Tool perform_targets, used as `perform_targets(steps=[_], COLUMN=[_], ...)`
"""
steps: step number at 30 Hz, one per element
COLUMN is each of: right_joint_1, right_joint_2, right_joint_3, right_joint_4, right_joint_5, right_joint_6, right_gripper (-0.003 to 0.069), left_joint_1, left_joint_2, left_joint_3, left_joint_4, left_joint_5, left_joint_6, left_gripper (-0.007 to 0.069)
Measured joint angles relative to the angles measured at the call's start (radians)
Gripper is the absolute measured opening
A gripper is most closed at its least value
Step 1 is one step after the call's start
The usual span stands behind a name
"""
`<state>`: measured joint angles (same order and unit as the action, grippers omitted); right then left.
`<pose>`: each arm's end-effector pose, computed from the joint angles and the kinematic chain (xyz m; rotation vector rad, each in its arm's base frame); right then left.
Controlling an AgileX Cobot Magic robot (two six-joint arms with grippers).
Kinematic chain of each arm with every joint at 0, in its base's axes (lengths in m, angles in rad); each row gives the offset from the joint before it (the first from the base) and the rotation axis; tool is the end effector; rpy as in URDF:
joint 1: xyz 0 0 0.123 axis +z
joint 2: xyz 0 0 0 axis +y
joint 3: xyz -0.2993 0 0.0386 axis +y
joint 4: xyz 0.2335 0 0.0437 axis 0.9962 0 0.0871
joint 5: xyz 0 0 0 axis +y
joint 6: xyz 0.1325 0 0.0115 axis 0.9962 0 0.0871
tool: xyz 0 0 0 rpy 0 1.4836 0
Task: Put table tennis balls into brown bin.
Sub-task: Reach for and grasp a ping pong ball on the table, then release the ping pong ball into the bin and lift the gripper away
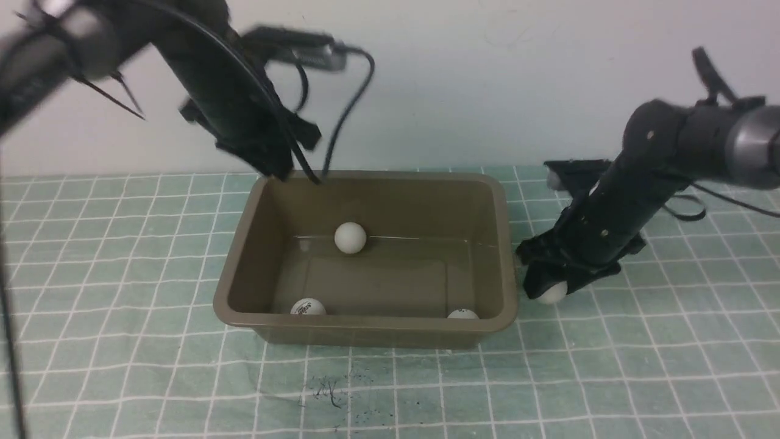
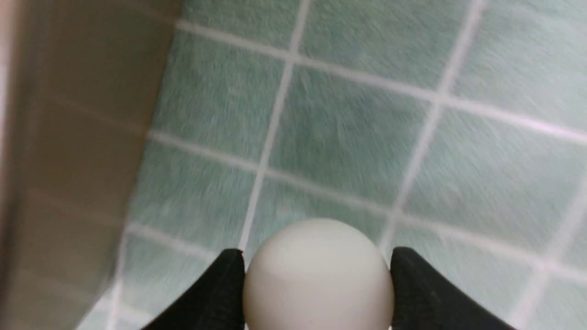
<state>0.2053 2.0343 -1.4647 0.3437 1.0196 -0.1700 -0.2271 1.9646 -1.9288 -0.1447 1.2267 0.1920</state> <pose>0.3845 0.1191 0.1575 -0.3102 3.0287 0.4598 0.4212 -0.1159 0.2984 0.5414 2.6877 -0.2101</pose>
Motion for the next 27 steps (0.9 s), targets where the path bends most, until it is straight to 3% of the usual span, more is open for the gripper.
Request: perform_targets(steps=[2,6,11,14,16,22,25,27], right_joint_1=[-0.025,-0.027,0.100,0.204,0.236,0.273,0.273,0.273], right_joint_2=[-0.039,-0.167,-0.255,-0.234,-0.216,-0.193,-0.200,-0.226], right_joint_3=[-0.063,-0.171,-0.230,-0.231,-0.231,-0.252,-0.306,-0.350], right_joint_4=[0.000,0.033,0.052,-0.030,-0.081,-0.153,-0.180,-0.218], right_joint_5=[0.103,0.184,0.144,0.003,-0.051,-0.127,-0.059,0.026], right_joint_6=[0.044,0.117,0.100,0.084,0.091,0.133,0.136,0.152], right_gripper=[0.0365,0.0365,0.0365,0.0370,0.0399,0.0595,0.0617,0.0575], left_joint_1=[0.021,0.078,0.128,0.128,0.128,0.128,0.128,0.128], left_joint_2=[-0.094,-0.294,-0.550,-0.728,-0.812,-1.068,-1.162,-1.208], left_joint_3=[0.024,0.117,0.355,0.583,0.672,0.947,1.019,1.048], left_joint_4=[0.012,0.017,0.025,0.000,-0.021,-0.067,-0.073,-0.074], left_joint_5=[0.001,0.003,0.011,0.006,-0.020,-0.124,-0.157,-0.164], left_joint_6=[-0.002,-0.018,-0.041,-0.056,-0.059,-0.060,-0.064,-0.068], left_gripper=[0.0014,-0.0005,-0.0005,-0.0005,-0.0005,-0.0005,-0.0005,-0.0005])
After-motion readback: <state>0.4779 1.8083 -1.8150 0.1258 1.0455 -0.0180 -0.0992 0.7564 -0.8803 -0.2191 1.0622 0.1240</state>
